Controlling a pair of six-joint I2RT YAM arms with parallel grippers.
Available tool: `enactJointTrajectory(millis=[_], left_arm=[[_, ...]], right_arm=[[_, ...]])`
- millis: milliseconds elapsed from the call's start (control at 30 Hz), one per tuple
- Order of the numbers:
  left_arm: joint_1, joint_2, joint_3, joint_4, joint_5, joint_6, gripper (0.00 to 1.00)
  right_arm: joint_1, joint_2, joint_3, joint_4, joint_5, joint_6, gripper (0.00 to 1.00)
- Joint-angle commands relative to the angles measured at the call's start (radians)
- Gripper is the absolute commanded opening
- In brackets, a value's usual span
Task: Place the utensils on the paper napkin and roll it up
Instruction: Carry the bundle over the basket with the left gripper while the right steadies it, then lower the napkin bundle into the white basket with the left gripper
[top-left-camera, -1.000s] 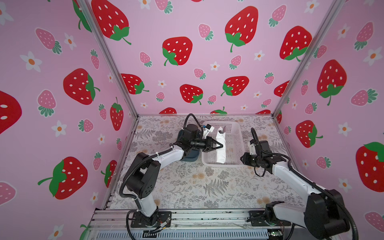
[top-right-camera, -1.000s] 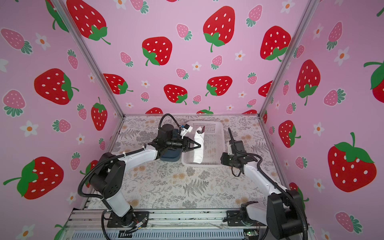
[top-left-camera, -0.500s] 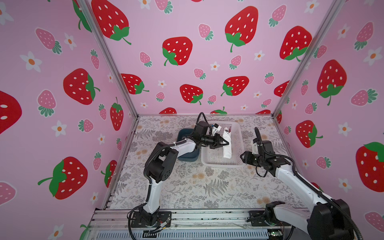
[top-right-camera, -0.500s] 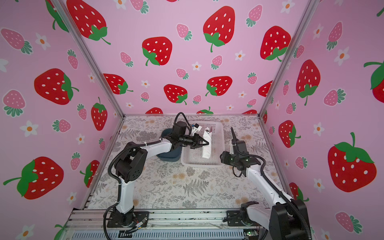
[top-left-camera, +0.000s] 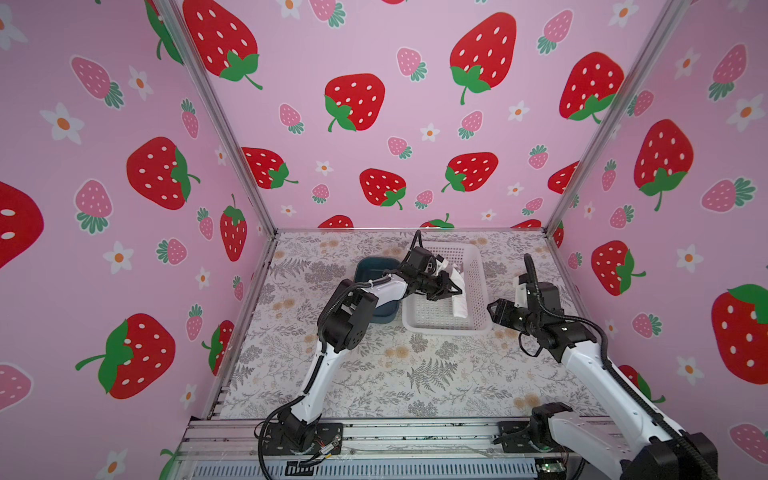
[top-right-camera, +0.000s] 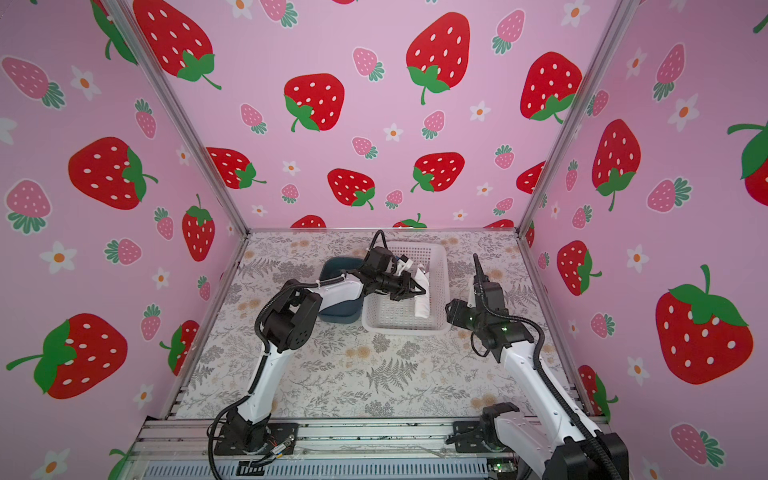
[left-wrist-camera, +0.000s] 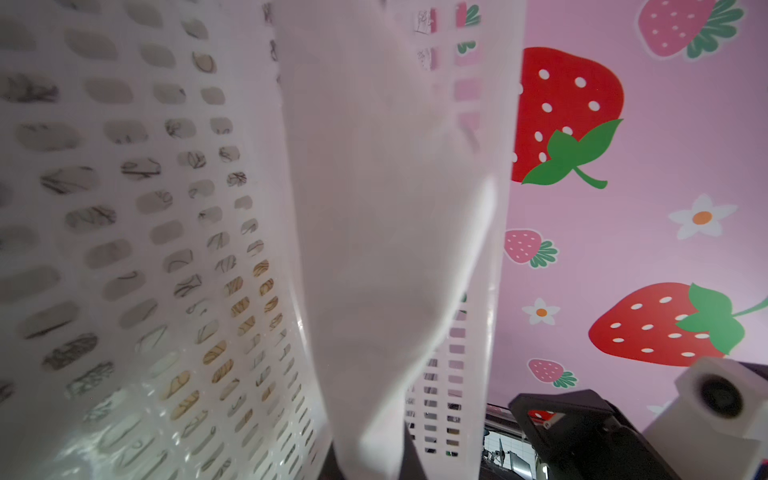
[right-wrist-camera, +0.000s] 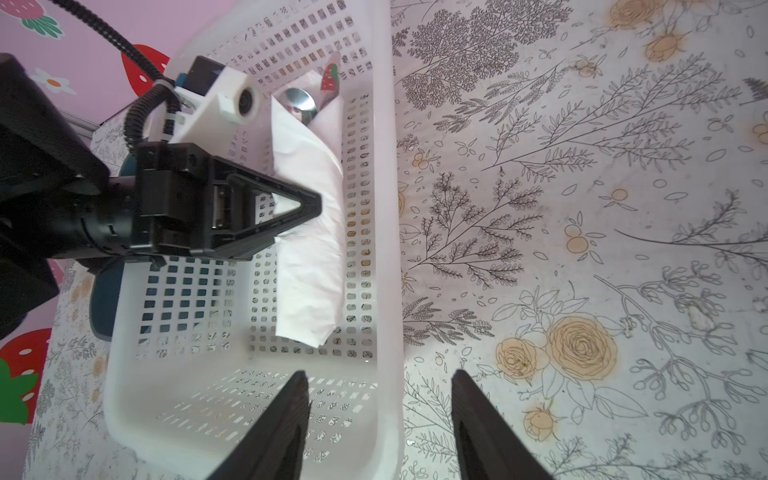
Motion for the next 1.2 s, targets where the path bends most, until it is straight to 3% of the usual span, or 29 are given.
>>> enactJointTrajectory(millis=[0,400,667,800,1167], left_arm=[[-0.013,0.019,0.074,-0.032,-0.006,0.022,0.11],[-0.031,0.112,0.157,-0.064,-0.003,0.014,0.11],[-0.041,0.064,0.17,-0.15,-0.048,0.075,0.1],[-0.04,0.01,0.209,-0.25,-0.091,0.137,0.1],[-0.061,-0.012,0.295,-0.352,-0.113,0.139,0.1]], right_arm=[[-0.006,-0.015,-0.01,-0.033,0.012,0.01,0.57],[-0.005,-0.026,-0.029,-0.009,-0.025,0.029,0.58],[-0.005,-0.007,-0.046,-0.007,0.002,0.036,0.6],[-0.01,0.038,-0.039,-0.009,0.055,0.033,0.63],[-0.052,0.216,0.001,0.136,-0.063,-0.031,0.62]])
